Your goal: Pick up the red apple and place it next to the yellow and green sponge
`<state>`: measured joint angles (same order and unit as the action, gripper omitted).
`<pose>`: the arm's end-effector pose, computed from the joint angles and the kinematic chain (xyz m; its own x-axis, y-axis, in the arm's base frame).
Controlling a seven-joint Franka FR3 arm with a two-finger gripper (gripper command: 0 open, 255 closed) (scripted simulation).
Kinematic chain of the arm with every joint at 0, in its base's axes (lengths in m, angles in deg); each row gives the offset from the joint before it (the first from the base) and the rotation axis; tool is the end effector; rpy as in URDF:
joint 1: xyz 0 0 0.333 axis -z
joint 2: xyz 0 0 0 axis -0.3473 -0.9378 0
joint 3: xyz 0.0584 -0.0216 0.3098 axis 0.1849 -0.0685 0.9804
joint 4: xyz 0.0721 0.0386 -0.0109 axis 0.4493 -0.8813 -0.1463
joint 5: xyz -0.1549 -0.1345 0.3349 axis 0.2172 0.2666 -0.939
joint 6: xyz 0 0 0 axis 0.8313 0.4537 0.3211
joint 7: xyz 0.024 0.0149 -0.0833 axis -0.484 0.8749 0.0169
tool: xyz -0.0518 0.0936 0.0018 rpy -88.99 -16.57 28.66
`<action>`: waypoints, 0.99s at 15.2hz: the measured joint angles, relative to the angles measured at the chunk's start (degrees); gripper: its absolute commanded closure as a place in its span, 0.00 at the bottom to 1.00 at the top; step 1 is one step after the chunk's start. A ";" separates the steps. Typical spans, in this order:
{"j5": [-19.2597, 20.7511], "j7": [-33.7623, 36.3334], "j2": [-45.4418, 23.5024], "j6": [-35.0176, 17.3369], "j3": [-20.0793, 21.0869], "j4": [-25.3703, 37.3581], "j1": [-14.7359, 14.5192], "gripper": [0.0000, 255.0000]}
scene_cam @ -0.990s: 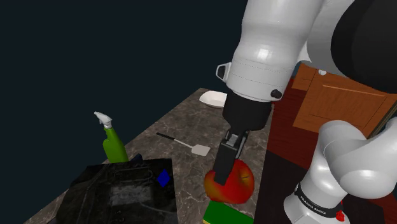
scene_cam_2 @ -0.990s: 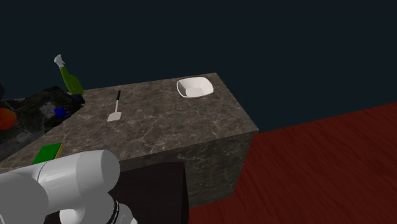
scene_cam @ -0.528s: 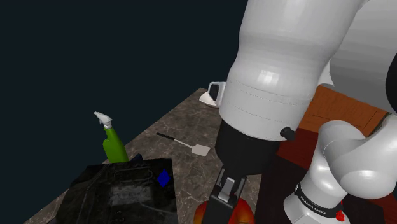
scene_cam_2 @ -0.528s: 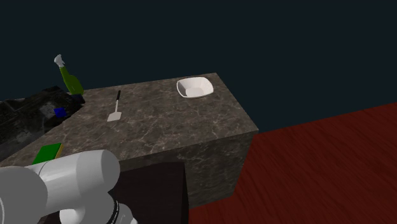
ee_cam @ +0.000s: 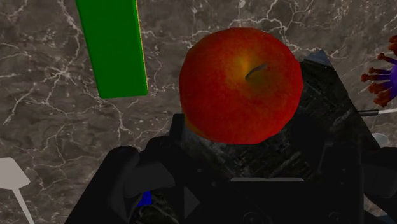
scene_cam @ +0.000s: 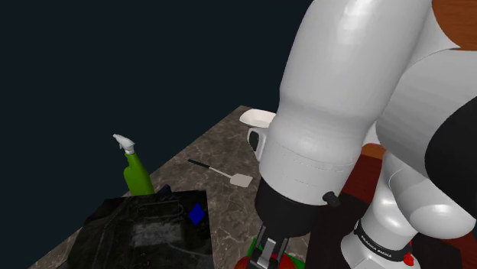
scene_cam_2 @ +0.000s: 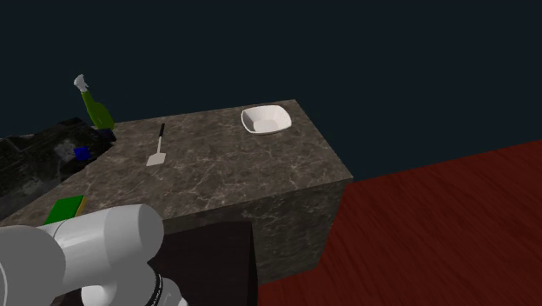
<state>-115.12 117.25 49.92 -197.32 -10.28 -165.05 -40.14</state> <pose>0.1706 0.3705 0.4984 0.9734 0.2169 0.0735 0.2261 -0.9611 -0.1585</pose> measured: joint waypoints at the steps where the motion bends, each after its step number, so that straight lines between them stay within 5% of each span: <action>1: -0.28 0.09 -0.06 -0.70 0.40 -0.58 -0.13 1.00; 15: -3.52 -1.26 -4.03 -12.62 5.39 -8.44 -0.31 1.00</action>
<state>-118.64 116.00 45.89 -209.94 -4.90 -173.48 -40.45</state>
